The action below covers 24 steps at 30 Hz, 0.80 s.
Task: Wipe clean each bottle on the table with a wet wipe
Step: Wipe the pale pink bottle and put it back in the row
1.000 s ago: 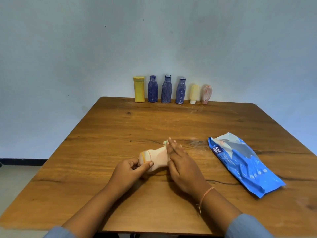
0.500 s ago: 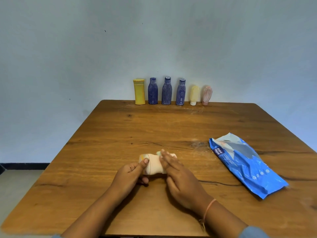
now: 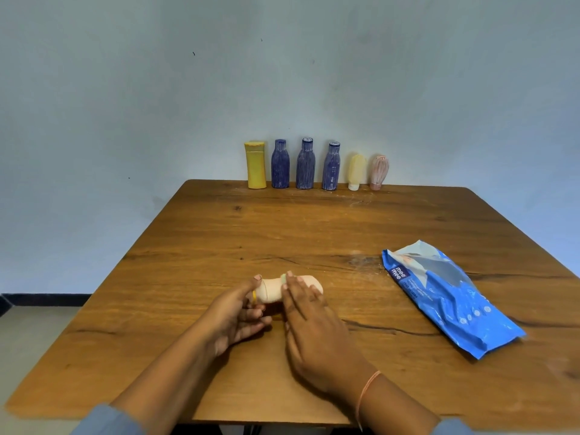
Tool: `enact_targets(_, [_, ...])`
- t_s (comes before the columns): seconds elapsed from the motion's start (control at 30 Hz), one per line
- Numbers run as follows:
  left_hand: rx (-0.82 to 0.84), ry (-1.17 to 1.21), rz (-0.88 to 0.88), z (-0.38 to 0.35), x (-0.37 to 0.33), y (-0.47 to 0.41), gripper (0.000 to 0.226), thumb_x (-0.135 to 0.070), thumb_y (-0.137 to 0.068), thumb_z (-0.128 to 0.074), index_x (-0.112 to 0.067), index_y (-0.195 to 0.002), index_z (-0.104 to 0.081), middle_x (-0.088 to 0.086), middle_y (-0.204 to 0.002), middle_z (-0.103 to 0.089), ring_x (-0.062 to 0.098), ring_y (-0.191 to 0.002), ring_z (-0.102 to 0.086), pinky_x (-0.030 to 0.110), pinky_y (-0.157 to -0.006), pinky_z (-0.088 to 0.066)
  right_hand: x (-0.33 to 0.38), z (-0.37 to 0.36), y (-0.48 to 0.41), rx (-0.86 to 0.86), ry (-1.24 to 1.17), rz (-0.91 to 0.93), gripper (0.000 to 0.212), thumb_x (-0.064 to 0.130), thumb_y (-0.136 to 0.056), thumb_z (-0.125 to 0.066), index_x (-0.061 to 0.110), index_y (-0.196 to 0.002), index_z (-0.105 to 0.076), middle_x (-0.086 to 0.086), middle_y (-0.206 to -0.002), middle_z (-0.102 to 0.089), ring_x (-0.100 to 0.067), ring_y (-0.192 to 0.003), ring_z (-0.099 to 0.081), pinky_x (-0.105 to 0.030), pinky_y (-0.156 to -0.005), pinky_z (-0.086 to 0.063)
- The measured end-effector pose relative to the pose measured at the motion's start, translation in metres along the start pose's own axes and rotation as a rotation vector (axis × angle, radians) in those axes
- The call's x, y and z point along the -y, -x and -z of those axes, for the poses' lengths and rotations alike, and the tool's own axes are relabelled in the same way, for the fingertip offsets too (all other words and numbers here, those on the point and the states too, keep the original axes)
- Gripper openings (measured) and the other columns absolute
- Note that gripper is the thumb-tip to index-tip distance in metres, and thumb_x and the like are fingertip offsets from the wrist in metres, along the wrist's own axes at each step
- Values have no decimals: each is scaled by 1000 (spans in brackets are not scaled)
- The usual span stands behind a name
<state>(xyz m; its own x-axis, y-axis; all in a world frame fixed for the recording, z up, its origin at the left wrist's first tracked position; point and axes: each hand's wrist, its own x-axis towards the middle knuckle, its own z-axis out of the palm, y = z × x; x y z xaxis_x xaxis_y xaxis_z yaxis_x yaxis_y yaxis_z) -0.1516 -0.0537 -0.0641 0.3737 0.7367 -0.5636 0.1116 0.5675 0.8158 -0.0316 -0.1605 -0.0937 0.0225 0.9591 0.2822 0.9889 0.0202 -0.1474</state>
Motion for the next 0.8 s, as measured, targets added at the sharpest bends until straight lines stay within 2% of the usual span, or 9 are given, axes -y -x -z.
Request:
enact_targets(0.13, [-18, 15, 15, -1, -3, 0, 37, -45, -86, -57, -8, -85, -53, -2, -40, -54, 13, -42, -63, 17, -39, -49, -13, 6, -4, 0, -102, -160, 64, 30, -86, -18, 4, -145, -24, -13, -154, -18, -26, -141, -21, -38, -111, 0])
enact_targets(0.23, [-5, -24, -21, -4, -1, 1, 36, -43, -87, -56, -9, -77, -55, -3, -40, -51, 10, -39, -59, 14, -37, -47, 5, 5, -6, -3, -85, -128, 61, 32, -87, -29, 1, -139, -37, -17, -147, -35, -28, -135, -35, -42, -110, -14])
enact_targets(0.3, [15, -61, -82, -5, 3, 3, 35, -42, -87, -55, -11, -72, -57, -2, -41, -49, 9, -37, -53, 15, -39, -46, 18, 3, -8, -5, -127, -8, 59, 31, -88, -35, 1, -139, -37, -16, -146, -36, -27, -135, -34, -45, -110, -17])
enact_targets(0.37, [13, -80, -141, -5, 6, 7, 33, -40, -88, -56, -10, -74, -61, 1, -46, -49, 9, -38, -51, 18, -42, -48, 19, 7, -11, -9, -194, 58, 59, 28, -92, -34, 4, -144, -26, -12, -153, -22, -22, -141, -22, -37, -114, -6])
enact_targets(0.43, [1, -128, -179, -3, 8, 11, 35, -38, -88, -56, -5, -76, -62, 5, -47, -51, 13, -41, -56, 20, -43, -49, 8, 14, -16, 22, -228, 24, 58, 30, -96, -32, 11, -148, -16, -5, -156, -9, -17, -143, -14, -23, -111, 1])
enact_targets(0.53, [-58, -287, -296, -2, 8, 17, 42, -39, -87, -57, -1, -74, -65, 10, -50, -59, 18, -47, -61, 25, -51, -51, -11, 19, -14, 69, -248, -128, 63, 43, -97, -32, 18, -149, -8, 1, -157, -1, -14, -143, -8, -21, -112, -3])
enact_targets(0.63, [-156, -469, -509, -5, 9, 17, 43, -45, -85, -57, -6, -71, -69, 7, -57, -67, 19, -56, -64, 33, -61, -50, -11, 20, -11, 53, -323, -216, 65, 48, -96, -33, 19, -149, -8, 4, -157, -1, -11, -143, -8, -25, -114, -14])
enact_targets(0.73, [-96, -341, -586, -13, 6, 16, 34, -38, -82, -63, -4, -82, -68, 16, -75, -69, 29, -73, -68, 44, -68, -54, -5, 17, -9, -35, -427, -272, 62, 42, -97, -37, 16, -149, -16, 5, -157, -5, -7, -142, -7, -19, -114, -13])
enact_targets(0.8, [12, -271, -604, -21, 4, 20, 19, -23, -79, -70, -12, -94, -66, 8, -85, -72, 23, -84, -69, 38, -74, -56, 0, 15, -9, -102, -494, -273, 55, 33, -98, -39, 14, -147, -24, 3, -156, -13, -5, -142, -9, -11, -110, -9])
